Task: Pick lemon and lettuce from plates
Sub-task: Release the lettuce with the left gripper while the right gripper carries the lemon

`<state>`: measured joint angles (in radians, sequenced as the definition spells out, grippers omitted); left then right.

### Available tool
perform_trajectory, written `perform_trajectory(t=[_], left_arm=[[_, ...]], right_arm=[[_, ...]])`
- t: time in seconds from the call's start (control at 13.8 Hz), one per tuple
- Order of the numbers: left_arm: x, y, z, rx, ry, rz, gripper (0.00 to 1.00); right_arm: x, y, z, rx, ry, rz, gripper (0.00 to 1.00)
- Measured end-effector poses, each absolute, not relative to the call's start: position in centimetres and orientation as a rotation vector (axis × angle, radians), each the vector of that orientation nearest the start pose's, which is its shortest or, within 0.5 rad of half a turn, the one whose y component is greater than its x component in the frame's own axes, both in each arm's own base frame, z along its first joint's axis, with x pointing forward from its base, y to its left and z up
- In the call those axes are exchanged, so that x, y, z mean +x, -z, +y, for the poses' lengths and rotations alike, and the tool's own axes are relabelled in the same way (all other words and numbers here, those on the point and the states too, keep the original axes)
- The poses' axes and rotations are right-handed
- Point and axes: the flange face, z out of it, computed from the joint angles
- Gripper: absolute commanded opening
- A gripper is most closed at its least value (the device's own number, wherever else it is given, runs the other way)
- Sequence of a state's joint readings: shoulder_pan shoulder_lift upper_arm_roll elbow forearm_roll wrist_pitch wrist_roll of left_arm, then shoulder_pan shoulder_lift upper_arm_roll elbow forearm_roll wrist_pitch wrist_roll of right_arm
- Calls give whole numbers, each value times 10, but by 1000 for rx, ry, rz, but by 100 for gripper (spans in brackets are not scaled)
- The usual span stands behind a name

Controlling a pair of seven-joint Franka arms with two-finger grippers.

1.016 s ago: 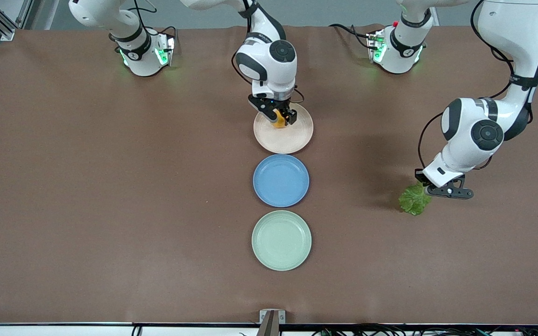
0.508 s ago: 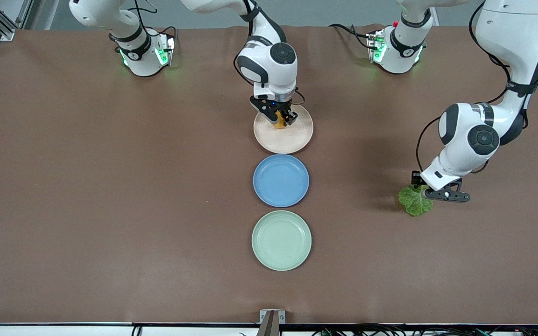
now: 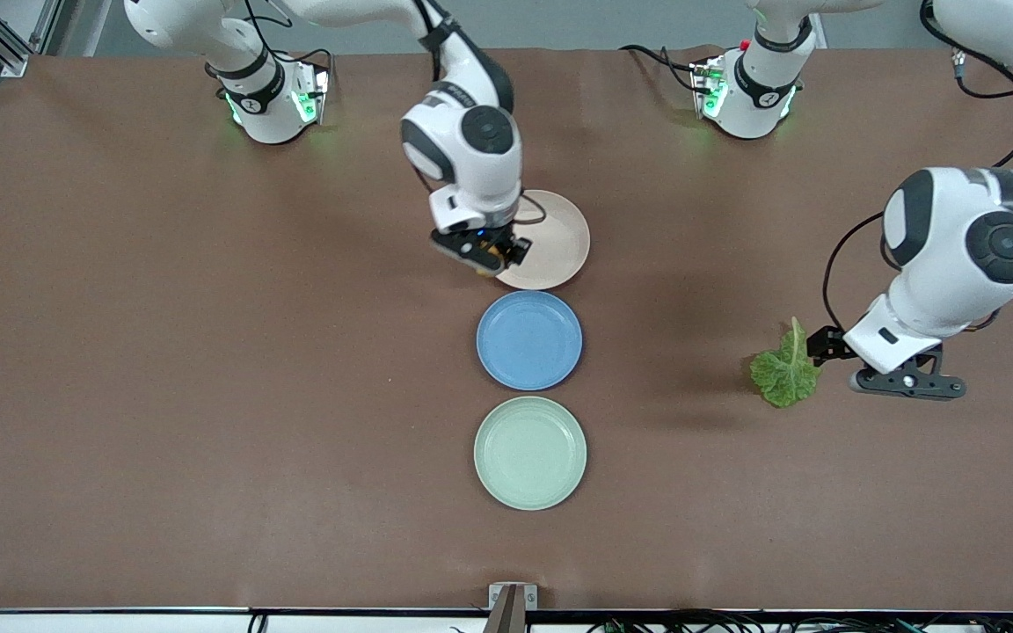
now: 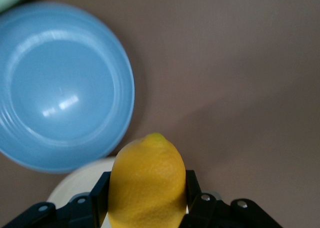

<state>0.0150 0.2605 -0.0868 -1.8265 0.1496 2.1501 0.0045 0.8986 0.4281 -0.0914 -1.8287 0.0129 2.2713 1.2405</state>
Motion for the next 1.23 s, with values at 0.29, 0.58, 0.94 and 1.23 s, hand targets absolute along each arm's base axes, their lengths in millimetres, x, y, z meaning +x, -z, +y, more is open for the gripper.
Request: perform_trajectory(t=[0.29,0.58,0.94,1.23], left_arm=[[635,-445,-40,-3021,42,218,100],[629,-482,-44,-3016,49,218,100],[608,-545,-48,-3058,-43,181,100],[597,-568,-49,-3091,-57,168,100]], right_arm=[[537,-320,339,-3118,54,406,0],[590,-294,179,-3170,-36,159,0],[585,-250,45,-3165,-94,-9,0],[552,-212,50,-3147,-123,-29,0]])
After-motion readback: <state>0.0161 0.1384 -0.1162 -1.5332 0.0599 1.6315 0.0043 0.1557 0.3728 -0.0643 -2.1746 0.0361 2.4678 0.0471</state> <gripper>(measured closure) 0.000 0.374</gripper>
